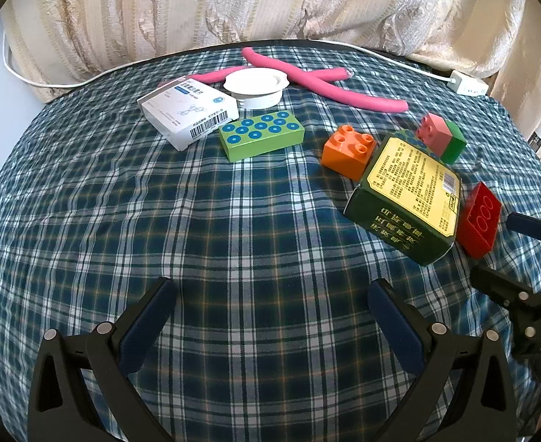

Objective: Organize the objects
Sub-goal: 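Grasp the red brick with the right tool while the left tool approaches the yellow tin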

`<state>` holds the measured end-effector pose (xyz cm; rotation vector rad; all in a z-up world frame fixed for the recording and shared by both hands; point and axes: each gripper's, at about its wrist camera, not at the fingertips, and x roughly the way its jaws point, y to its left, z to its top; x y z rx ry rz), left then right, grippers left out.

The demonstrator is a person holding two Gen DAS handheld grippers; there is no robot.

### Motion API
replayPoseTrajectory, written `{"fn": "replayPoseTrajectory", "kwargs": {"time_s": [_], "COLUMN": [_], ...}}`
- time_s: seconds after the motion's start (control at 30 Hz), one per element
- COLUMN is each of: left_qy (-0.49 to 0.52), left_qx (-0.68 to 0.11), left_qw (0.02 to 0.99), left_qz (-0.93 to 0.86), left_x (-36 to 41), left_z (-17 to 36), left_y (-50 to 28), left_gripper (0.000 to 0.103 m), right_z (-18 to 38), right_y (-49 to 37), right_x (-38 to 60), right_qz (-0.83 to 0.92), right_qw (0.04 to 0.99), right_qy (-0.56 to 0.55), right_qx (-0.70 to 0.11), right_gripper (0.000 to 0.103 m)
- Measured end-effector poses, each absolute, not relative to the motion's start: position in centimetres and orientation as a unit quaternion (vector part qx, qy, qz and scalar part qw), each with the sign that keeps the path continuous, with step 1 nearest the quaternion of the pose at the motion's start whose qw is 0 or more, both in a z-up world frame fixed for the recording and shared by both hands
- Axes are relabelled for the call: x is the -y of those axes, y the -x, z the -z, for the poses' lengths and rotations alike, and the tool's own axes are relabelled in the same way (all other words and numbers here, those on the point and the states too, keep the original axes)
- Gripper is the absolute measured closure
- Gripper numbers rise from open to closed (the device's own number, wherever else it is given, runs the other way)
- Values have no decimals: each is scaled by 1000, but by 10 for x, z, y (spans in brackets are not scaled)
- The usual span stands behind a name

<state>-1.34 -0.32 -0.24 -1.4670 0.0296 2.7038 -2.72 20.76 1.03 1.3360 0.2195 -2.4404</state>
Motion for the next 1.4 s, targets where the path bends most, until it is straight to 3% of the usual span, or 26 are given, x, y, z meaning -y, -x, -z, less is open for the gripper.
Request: {"fn": "replayPoseTrajectory", "kwargs": {"time_s": [0.17, 0.63, 0.93, 1.17, 1.4], "left_qy": [464, 426, 427, 428, 428], "left_qx": [-28, -63, -56, -69, -82], "left_qw": [18, 33, 35, 48, 70], "left_qz": [-885, -902, -902, -900, -897], "left_x": [-1, -17, -23, -36, -50], "left_z": [-3, -38, -45, -46, -46], "left_y": [10, 7, 18, 25, 32], "left_gripper": [0, 0, 0, 0, 0], "right_z": [-22, -30, -19, -16, -18], "right_y": [20, 32, 41, 40, 38], "right_x": [-219, -198, -196, -199, -214], "right_qz": [874, 881, 870, 871, 874], "right_qw": [186, 188, 192, 186, 178], "right_qy": [-448, -426, -445, -445, -446], "right_qx": [-39, -88, -86, -91, -73], "right_gripper": [0, 1, 16, 35, 35]}}
